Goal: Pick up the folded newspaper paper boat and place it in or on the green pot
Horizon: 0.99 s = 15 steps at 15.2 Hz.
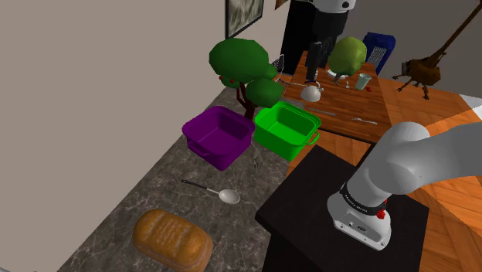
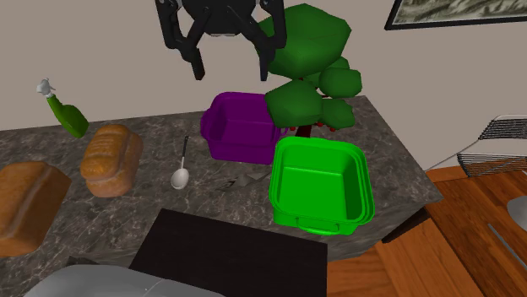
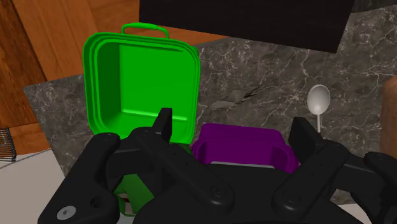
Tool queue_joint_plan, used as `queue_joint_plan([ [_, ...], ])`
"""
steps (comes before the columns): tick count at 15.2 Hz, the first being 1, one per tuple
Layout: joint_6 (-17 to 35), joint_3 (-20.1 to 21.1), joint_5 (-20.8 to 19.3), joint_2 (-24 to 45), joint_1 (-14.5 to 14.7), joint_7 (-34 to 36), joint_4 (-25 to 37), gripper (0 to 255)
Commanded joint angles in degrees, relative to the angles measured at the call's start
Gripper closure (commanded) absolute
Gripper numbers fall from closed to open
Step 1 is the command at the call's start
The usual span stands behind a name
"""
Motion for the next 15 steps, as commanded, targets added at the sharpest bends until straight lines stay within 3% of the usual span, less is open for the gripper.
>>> queue_joint_plan([
  [1, 0.0, 0.0, 0.0, 0.0, 0.0, 0.0, 0.0, 0],
  [8, 13.3, 6.6, 1.9, -1.7, -1.1, 12.3, -13.9, 0],
  [15, 28.3, 14.1, 3.3, 3.0, -2.4, 25.3, -23.4, 0],
])
